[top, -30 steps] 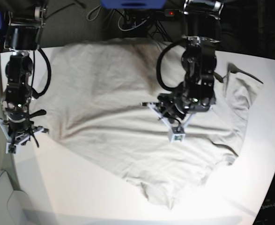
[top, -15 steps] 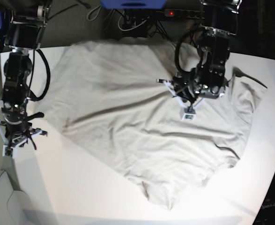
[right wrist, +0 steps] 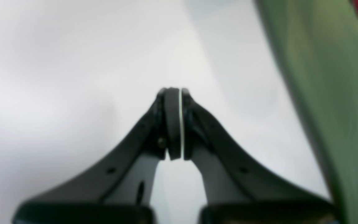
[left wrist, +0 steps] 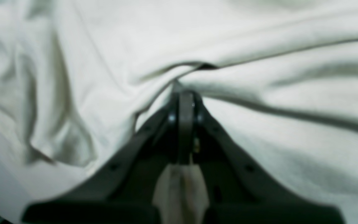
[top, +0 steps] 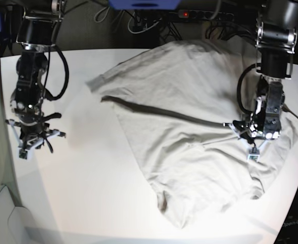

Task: Layout the t-shirt on the table in an organized manner, then fold the t-shirt properly

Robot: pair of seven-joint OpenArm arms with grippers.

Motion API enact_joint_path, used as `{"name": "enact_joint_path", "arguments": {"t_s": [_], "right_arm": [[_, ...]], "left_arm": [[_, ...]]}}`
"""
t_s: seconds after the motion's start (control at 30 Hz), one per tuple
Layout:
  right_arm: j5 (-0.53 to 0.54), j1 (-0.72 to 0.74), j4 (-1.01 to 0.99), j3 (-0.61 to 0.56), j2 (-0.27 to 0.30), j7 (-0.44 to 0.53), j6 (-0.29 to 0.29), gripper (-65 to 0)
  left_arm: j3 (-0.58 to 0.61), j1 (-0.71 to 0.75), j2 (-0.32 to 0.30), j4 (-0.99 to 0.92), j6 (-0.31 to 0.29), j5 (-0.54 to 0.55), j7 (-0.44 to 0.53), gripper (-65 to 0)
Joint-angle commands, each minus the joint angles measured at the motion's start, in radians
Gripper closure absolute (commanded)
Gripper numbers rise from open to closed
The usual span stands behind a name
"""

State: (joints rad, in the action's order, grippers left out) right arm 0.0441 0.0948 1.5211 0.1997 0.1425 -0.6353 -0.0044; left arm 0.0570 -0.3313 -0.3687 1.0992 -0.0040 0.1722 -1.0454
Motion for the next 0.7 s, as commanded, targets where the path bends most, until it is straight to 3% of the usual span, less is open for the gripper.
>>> {"name": "enact_joint_path", "arguments": {"t_s": [0.0, 0.23, 0.43, 0.67], "right_arm": [[0.001, 0.029, 0.017, -0.001, -0.001, 0.036, 0.017, 0.0], [0.004, 0.032, 0.019, -0.122, -0.017, 0.036, 0.017, 0.0], [0.006, 0.066, 0.016, -0.219, -0.048, 0.036, 0.028, 0.0], [0.006, 0.156, -0.02, -0.349, -0.051, -0.001, 0.22, 0.0]], "left_arm": [[-0.001, -0.038, -0.016, -0.004, 0.006, -0.01, 0.003, -0.2], [-0.001, -0.133, -0.02, 0.0, 0.006, -0.009, 0.001, -0.2], [-0.055, -0.079, -0.014, 0.197, 0.006, -0.007, -0.132, -0.2], [-0.224, 0.171, 0.049, 0.531, 0.006, -0.007, -0.261, -0.3]]}}
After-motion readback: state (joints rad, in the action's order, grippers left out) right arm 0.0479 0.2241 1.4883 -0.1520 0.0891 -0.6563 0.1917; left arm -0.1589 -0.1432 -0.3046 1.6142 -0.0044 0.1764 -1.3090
